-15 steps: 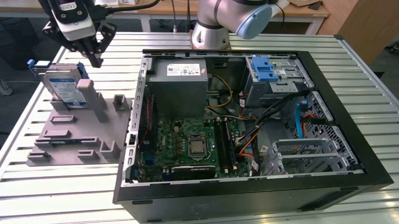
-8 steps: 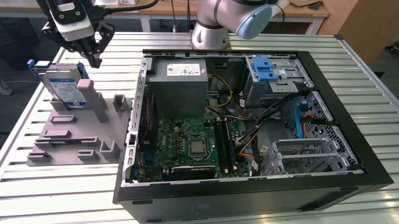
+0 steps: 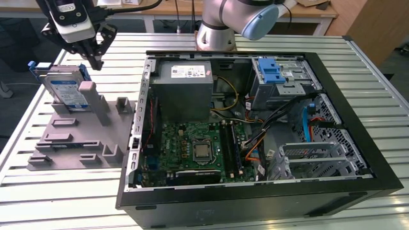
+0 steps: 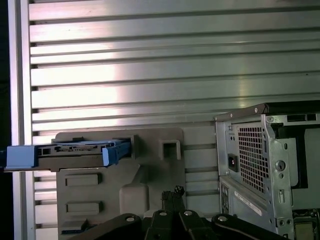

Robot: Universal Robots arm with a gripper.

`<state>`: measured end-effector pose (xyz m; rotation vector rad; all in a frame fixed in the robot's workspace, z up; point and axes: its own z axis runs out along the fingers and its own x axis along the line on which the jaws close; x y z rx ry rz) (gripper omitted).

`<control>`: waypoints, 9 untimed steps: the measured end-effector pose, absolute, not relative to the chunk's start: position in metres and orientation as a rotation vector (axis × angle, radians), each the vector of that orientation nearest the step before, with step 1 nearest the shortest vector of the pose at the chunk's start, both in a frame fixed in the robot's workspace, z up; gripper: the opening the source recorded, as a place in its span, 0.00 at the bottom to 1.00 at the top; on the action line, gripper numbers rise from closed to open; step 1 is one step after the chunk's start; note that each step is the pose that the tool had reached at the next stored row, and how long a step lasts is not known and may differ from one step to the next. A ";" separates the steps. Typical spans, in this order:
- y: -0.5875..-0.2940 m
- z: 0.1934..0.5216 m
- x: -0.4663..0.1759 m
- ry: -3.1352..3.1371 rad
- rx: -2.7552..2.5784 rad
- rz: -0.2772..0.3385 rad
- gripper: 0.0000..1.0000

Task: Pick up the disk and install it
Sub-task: 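Reach for the disk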

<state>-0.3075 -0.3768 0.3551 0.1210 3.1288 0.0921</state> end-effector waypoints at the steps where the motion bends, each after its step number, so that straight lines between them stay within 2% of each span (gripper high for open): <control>1: -0.377 0.355 -0.308 3.129 0.121 0.092 0.11; 9: -0.377 0.354 -0.309 3.129 0.121 0.092 0.11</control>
